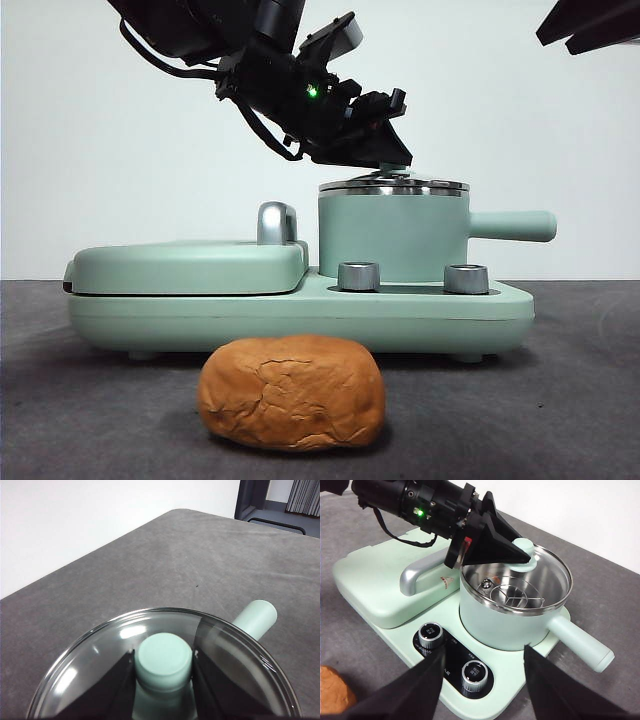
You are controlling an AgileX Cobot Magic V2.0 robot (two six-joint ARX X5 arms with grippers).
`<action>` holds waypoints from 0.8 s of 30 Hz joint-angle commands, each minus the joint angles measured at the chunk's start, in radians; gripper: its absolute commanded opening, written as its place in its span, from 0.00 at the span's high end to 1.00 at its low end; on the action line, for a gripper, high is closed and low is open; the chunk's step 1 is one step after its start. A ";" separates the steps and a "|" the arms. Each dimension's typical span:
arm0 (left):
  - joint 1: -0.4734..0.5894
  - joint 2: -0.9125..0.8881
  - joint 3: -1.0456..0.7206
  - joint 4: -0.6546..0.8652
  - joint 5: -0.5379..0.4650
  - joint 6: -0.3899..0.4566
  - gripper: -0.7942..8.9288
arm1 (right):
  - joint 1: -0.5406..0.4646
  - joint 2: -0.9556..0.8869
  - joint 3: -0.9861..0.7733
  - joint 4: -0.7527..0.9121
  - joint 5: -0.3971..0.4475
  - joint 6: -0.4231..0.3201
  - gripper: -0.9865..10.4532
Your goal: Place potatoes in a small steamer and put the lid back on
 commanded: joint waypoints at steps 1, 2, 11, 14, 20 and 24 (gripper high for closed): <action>-0.004 0.029 0.026 0.008 -0.003 0.002 0.91 | 0.004 0.004 0.019 0.009 0.003 0.018 0.70; -0.004 0.029 0.026 0.008 -0.003 0.005 0.91 | 0.004 0.004 0.019 0.009 0.003 0.018 0.70; -0.004 0.019 0.026 0.018 -0.007 0.021 0.91 | 0.004 0.004 0.019 0.009 0.003 0.018 0.70; -0.004 0.002 0.026 0.012 -0.027 0.021 0.91 | 0.004 0.004 0.019 0.009 0.003 0.018 0.70; -0.004 -0.043 0.026 0.010 -0.027 0.021 0.91 | 0.004 0.004 0.019 0.008 0.003 0.018 0.70; -0.004 -0.077 0.026 0.003 -0.027 0.018 0.91 | 0.004 0.004 0.019 0.001 0.003 0.018 0.70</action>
